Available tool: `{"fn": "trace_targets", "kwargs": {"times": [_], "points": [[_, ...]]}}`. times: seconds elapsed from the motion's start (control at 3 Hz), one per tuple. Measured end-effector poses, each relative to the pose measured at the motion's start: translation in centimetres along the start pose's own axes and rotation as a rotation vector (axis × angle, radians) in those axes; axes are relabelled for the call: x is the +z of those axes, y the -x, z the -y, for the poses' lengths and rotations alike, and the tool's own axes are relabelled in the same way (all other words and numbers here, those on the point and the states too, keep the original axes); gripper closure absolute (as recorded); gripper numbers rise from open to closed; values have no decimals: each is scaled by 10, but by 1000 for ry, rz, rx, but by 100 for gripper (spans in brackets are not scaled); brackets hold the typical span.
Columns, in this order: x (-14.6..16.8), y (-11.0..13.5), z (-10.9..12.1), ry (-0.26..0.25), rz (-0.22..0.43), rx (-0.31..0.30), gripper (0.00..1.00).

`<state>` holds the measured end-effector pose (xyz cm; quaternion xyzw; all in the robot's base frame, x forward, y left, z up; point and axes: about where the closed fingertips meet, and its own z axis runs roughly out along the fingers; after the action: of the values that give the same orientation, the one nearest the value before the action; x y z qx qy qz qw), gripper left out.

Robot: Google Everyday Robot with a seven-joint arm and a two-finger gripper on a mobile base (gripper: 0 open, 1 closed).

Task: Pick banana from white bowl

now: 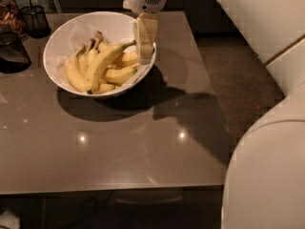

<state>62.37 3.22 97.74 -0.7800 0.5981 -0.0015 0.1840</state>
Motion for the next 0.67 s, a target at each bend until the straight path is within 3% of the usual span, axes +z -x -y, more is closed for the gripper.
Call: {"fn": "trace_targets", "kwargs": {"times": [0.33, 0.67], "points": [[6, 12, 5, 16, 6, -52, 4], [16, 21, 10, 37, 5, -92, 21]]}}
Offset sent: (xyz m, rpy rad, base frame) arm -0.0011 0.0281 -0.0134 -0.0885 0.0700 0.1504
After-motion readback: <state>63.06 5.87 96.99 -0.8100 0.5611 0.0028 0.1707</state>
